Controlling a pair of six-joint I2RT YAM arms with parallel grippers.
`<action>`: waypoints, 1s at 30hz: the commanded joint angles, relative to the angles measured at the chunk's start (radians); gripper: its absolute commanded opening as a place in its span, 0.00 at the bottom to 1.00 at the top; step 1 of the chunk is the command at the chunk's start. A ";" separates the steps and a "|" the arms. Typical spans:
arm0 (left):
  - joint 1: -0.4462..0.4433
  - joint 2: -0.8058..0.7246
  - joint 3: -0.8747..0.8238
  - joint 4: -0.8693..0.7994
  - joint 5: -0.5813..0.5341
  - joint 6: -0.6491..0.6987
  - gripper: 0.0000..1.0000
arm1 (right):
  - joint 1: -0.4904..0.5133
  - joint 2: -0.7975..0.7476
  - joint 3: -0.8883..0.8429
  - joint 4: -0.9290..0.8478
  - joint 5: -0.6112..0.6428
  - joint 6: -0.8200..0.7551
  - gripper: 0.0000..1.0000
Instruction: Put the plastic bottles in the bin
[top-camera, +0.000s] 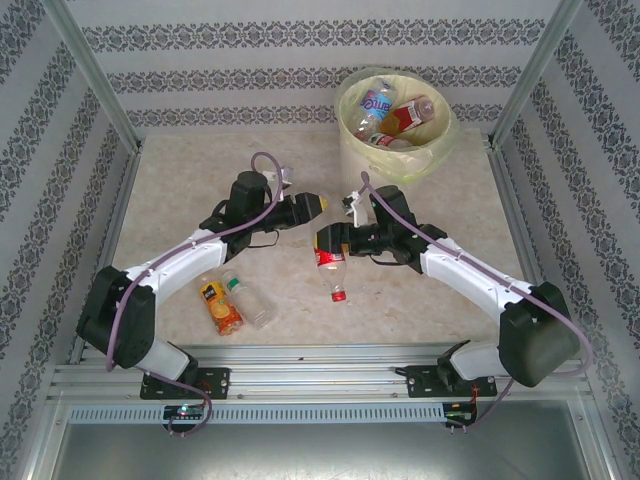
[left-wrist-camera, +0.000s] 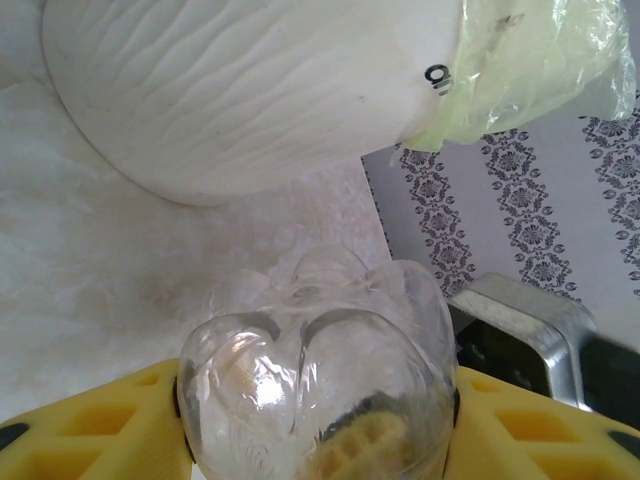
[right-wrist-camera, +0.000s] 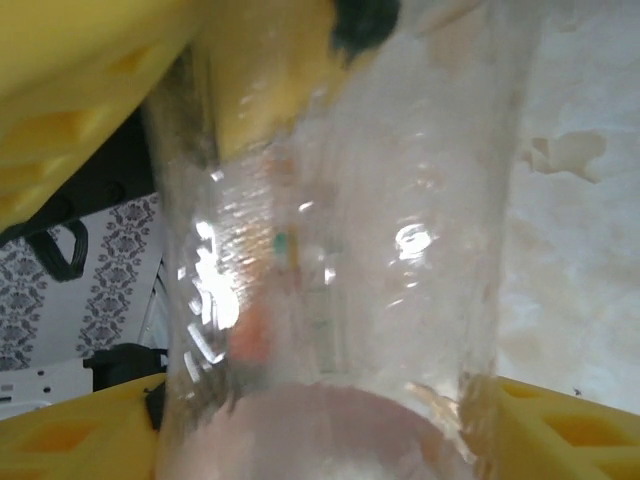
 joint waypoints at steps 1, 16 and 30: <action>-0.010 -0.047 -0.010 0.046 -0.004 0.000 0.59 | 0.010 -0.008 0.029 0.022 0.025 -0.004 0.64; -0.010 -0.192 0.008 0.104 0.058 0.184 1.00 | -0.058 -0.267 0.039 -0.193 0.165 -0.081 0.52; -0.019 -0.334 -0.006 0.020 0.176 0.515 1.00 | -0.196 -0.291 0.399 -0.403 0.488 -0.265 0.52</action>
